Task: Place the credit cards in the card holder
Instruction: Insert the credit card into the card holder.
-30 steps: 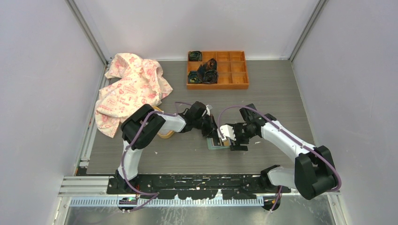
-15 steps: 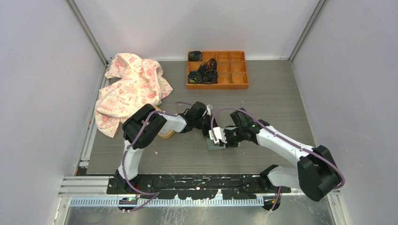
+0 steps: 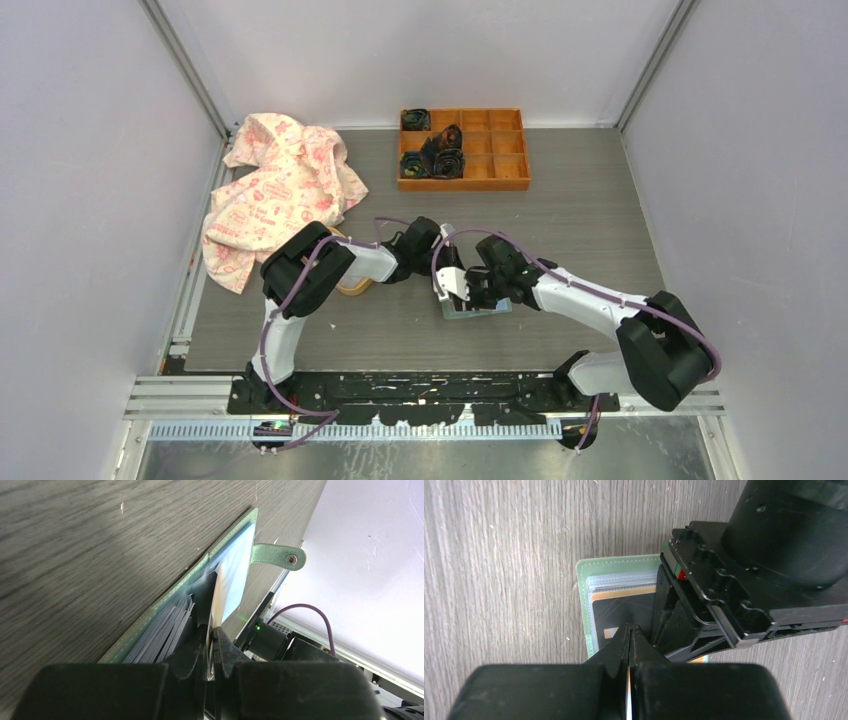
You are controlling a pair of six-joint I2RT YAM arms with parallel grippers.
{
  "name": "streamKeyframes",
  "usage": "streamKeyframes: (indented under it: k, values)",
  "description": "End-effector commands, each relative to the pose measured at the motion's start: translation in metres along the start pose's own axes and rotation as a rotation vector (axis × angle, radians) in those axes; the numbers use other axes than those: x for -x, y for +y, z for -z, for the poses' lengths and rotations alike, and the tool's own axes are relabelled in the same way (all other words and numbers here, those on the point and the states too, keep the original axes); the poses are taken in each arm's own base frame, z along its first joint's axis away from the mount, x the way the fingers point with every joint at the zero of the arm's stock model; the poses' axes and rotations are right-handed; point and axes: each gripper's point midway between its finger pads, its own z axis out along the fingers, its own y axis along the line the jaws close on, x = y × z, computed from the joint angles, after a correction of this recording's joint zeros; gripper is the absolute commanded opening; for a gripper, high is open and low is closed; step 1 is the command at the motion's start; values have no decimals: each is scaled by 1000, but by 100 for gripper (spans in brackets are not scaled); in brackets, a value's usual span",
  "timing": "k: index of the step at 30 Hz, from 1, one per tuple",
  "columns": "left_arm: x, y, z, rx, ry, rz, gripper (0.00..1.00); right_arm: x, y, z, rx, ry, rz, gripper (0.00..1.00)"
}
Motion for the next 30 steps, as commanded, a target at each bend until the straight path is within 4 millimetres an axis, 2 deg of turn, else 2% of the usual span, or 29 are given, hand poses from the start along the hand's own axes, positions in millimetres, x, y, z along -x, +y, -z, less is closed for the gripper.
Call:
streamKeyframes:
  k: [1, 13, 30]
  values:
    - [-16, 53, -8, 165, 35, 70, 9, -6, -13, -1, -48, 53, 27, 1]
    - [-18, 53, -8, 169, 48, 64, 13, -31, -12, 10, -22, 196, 47, 1]
    - [-12, 44, -3, 169, 36, 40, 20, -50, -22, 26, -44, 263, -9, 1]
